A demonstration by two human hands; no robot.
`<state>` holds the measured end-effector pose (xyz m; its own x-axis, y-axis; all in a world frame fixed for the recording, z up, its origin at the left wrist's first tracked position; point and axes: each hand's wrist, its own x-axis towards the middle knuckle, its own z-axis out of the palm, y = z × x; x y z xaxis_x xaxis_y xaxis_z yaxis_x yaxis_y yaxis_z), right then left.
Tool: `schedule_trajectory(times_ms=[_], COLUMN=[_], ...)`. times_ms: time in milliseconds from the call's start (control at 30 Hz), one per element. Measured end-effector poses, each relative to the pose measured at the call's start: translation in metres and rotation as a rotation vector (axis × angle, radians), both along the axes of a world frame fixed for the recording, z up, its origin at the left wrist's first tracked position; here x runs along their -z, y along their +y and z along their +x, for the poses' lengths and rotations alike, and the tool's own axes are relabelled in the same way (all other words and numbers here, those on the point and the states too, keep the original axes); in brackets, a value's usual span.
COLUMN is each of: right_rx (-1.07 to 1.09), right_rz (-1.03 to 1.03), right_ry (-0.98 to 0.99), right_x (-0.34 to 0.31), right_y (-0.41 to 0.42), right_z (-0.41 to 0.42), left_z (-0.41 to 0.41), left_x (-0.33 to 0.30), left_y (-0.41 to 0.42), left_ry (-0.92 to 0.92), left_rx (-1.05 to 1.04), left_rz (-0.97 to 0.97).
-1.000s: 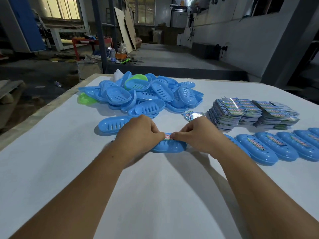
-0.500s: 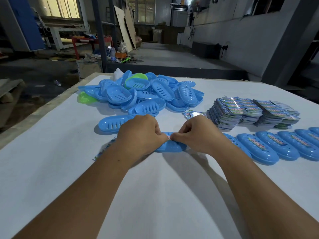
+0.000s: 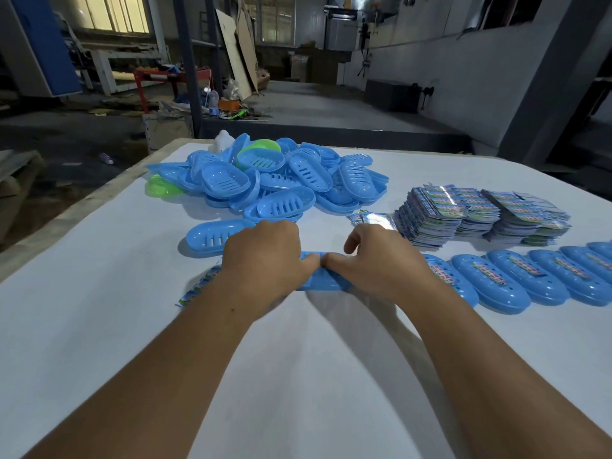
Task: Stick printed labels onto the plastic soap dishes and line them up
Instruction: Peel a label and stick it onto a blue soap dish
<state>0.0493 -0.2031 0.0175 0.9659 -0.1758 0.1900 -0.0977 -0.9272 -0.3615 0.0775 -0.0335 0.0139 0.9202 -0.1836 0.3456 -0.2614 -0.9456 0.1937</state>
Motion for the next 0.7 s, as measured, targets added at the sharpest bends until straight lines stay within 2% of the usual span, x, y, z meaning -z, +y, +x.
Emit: schedule_trajectory(times_ms=[67,200,300,400,500,600,700], right_rx=[-0.058,-0.251,-0.386,-0.428,-0.351,-0.160,-0.024], right_rz=[0.013,0.183,0.190,0.146,0.022,-0.179,-0.272], right_ry=[-0.038,-0.136,-0.056,0.013,0.028,0.090,0.148], right_x=[0.001,0.002,0.003,0.005,0.001,-0.004,-0.008], right_y=[0.000,0.004,0.008,0.009,0.004,-0.007,-0.021], right_z=[-0.001,-0.002,-0.006,-0.011,-0.014,-0.020,-0.022], left_z=[0.002,0.011,0.018,0.020,0.021,0.022,0.021], left_x=[0.003,0.005,0.007,0.011,0.014,0.015,0.016], left_y=[0.002,0.008,0.013,0.013,0.013,0.013,0.012], left_ry=[0.065,0.099,0.078,0.086,0.071,0.058,0.057], left_rx=[-0.022,-0.090,-0.081,-0.049,-0.045,-0.058,-0.061], left_rz=[-0.086,-0.315,-0.379,-0.409,-0.417,-0.428,-0.419])
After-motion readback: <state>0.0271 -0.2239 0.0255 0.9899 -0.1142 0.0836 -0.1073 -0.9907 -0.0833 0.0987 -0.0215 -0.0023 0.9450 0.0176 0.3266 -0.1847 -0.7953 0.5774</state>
